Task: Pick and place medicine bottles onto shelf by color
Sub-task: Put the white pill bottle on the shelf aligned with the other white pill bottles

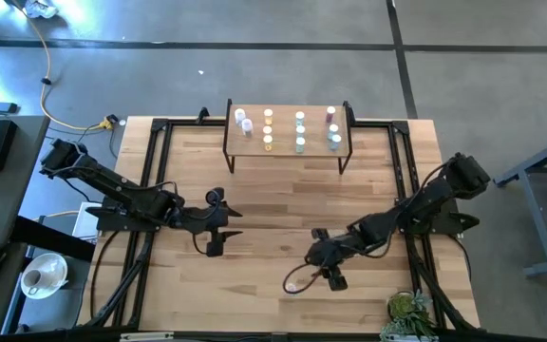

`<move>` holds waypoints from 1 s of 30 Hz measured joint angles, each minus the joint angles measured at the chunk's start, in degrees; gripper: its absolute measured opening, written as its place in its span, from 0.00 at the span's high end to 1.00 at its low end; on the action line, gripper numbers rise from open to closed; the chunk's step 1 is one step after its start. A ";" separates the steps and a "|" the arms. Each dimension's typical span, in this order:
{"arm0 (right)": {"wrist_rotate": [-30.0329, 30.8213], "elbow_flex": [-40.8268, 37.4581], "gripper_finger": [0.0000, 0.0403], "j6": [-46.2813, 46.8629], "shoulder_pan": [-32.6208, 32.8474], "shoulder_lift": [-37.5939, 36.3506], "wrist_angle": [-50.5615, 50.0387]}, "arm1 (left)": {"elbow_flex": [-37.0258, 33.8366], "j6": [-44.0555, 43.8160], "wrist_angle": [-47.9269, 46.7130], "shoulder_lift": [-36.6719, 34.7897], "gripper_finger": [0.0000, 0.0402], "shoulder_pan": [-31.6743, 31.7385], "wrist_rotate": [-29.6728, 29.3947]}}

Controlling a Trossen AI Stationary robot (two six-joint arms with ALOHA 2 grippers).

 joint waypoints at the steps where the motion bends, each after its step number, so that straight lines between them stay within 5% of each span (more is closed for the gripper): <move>1: 0.11 -0.62 0.59 0.00 0.40 0.00 1.69 | 0.00 -0.09 0.10 0.00 0.46 0.00 0.00; 6: 0.57 -4.67 0.59 0.00 2.33 0.00 12.88 | 0.00 -0.13 0.10 0.00 0.46 0.00 0.00; 14: 10.26 -10.60 0.59 0.98 5.93 0.17 26.00 | 0.00 -0.13 0.08 0.00 0.46 0.00 0.00; 30: 10.43 -10.98 0.59 -0.43 7.50 14.60 45.90 | 0.00 -1.44 0.04 0.02 0.46 0.00 0.02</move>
